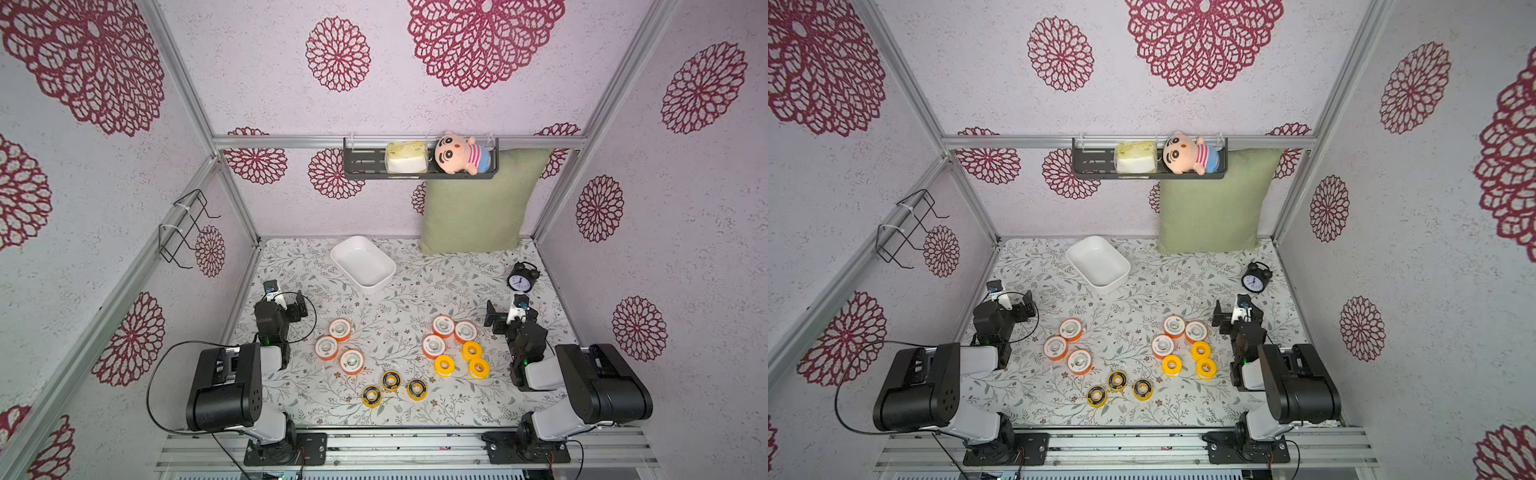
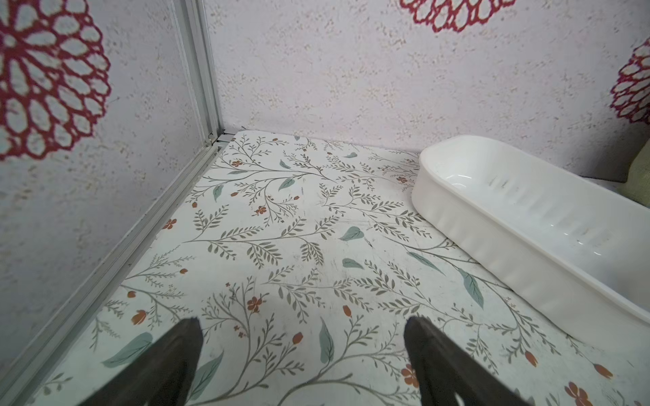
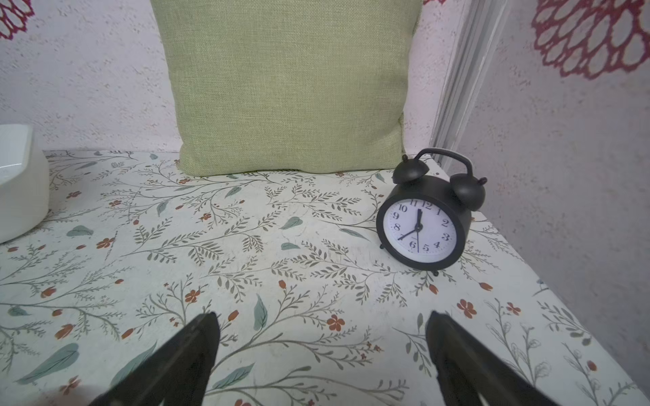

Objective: Put the sealing tape into the storage box
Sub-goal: Move the storage box to the center of the board.

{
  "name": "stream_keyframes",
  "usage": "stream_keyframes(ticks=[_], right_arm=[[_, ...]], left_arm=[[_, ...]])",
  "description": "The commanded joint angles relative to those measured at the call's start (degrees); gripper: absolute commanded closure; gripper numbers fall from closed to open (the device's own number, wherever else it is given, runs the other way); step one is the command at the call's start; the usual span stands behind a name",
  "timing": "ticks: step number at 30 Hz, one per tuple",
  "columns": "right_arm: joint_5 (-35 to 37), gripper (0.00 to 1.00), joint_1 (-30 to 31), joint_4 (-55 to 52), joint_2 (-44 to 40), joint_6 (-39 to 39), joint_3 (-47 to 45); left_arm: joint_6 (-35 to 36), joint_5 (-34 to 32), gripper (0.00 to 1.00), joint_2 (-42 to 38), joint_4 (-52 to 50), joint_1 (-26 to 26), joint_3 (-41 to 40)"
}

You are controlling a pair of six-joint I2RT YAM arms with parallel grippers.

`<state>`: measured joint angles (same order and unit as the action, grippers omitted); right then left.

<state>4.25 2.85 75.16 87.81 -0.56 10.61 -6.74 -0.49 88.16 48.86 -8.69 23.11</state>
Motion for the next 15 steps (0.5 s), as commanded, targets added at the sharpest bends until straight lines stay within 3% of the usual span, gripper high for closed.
stream_keyframes(ticks=[1,15], right_arm=[[-0.4,0.01,0.1,1.8,0.2,-0.5,1.4],[-0.6,0.01,0.1,1.6,0.2,-0.4,1.5]], left_arm=[[0.1,0.5,0.03,0.5,1.4,-0.4,0.8],[-1.1,-2.6,0.03,0.7,0.5,-0.3,1.3]])
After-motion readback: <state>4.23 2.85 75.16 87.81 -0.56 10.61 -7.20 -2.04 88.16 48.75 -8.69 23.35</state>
